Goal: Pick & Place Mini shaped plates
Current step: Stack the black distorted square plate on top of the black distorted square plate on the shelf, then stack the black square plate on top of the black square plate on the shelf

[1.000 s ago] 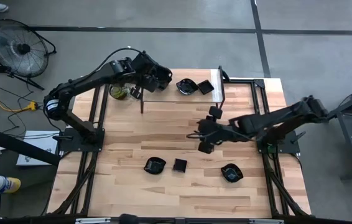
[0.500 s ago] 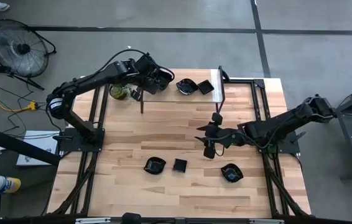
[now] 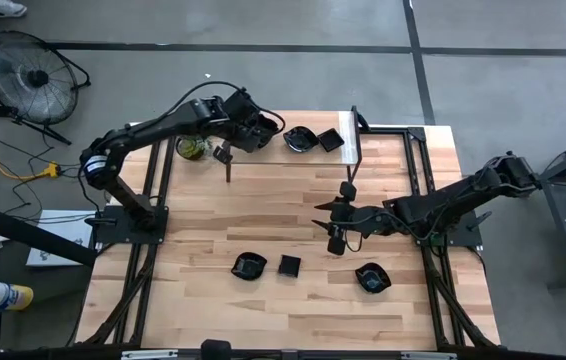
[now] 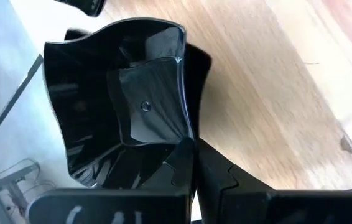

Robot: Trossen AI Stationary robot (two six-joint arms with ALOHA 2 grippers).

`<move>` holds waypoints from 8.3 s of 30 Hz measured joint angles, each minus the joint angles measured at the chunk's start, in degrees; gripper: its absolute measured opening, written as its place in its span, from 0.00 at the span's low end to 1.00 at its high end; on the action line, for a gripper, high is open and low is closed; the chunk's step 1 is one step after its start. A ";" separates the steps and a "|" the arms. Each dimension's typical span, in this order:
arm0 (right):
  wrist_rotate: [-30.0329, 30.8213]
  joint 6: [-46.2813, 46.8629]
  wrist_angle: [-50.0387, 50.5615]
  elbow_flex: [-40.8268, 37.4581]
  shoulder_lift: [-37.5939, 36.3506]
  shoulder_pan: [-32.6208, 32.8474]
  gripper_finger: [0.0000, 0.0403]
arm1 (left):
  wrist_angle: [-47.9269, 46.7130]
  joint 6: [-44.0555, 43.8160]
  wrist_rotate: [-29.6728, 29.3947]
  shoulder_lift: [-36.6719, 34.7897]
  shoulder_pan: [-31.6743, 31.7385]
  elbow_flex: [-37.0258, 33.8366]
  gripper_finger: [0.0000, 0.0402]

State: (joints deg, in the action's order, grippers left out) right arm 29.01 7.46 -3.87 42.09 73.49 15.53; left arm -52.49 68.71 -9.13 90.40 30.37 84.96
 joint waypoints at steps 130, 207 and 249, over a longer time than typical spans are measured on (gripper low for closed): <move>-17.98 -63.47 -2.02 10.25 33.40 4.70 0.20 | 12.11 -40.50 -6.51 -52.43 -49.27 -42.43 0.14; 7.80 -67.29 16.58 10.32 1.03 -19.53 0.00 | 10.84 -42.01 -6.57 -52.27 -49.24 -42.39 0.14; 4.56 -70.00 20.15 10.29 1.01 -32.13 0.00 | 16.04 -43.52 -6.40 -52.29 -49.24 -50.37 0.14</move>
State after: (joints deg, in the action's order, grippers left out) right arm 33.57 -62.54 16.28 52.38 74.50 -16.60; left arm -36.45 25.19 -15.53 38.11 -18.87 34.59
